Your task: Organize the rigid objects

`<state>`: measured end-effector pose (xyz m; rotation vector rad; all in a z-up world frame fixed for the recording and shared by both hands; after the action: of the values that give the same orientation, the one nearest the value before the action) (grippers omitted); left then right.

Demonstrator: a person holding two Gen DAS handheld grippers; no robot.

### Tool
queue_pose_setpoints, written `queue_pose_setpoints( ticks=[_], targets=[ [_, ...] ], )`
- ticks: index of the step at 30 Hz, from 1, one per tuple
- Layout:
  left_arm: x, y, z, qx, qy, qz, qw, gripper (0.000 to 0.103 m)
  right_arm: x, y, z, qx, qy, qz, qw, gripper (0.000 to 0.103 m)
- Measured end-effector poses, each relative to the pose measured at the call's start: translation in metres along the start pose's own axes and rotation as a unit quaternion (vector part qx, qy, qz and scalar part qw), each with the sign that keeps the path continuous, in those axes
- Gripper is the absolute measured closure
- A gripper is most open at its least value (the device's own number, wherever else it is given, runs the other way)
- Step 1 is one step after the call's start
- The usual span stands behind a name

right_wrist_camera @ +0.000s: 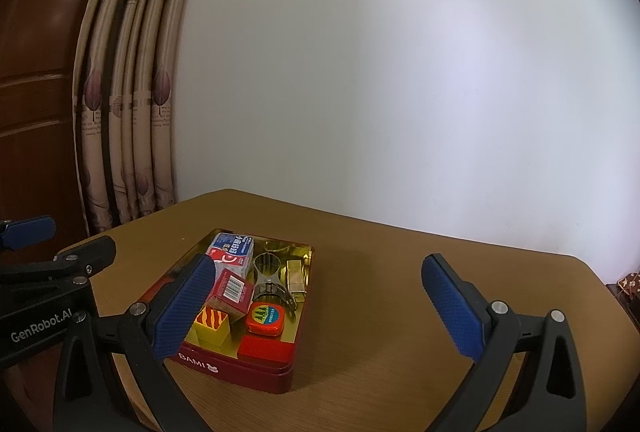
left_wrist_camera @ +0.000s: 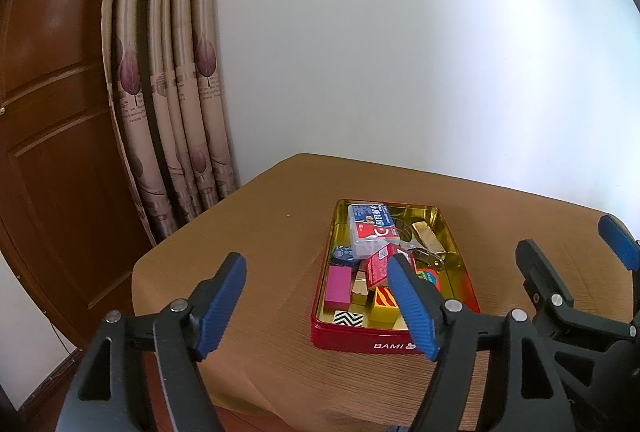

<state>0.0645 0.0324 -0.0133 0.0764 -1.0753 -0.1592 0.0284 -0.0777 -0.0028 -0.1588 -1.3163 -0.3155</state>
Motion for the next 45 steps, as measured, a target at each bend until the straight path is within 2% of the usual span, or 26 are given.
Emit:
queue_pose_setpoints(
  ticks=[19,45],
  targets=[
    [-0.002,-0.002,-0.002,0.001,0.005,0.005,1.0,0.021,0.004,-0.001,0.003,-0.001,-0.01,-0.001,1.0,0.001],
    [-0.006,-0.003,-0.004,-0.005,0.011,0.0,0.9999,0.02,0.011,-0.01,0.007,0.003,-0.014,-0.003,1.0,0.001]
  ],
)
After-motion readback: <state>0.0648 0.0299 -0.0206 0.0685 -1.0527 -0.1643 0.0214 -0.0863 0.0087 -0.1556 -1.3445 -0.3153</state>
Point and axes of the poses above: each gripper's, at about its wrist camera, not at the fingertips, and z roughly against the way its jaws point, y to its left, x to its top, the point moved 9 cm from there along -z, roughly the way its jaws point, and after that the axes turned 7 degrees about -z, right-handed, at the moved point
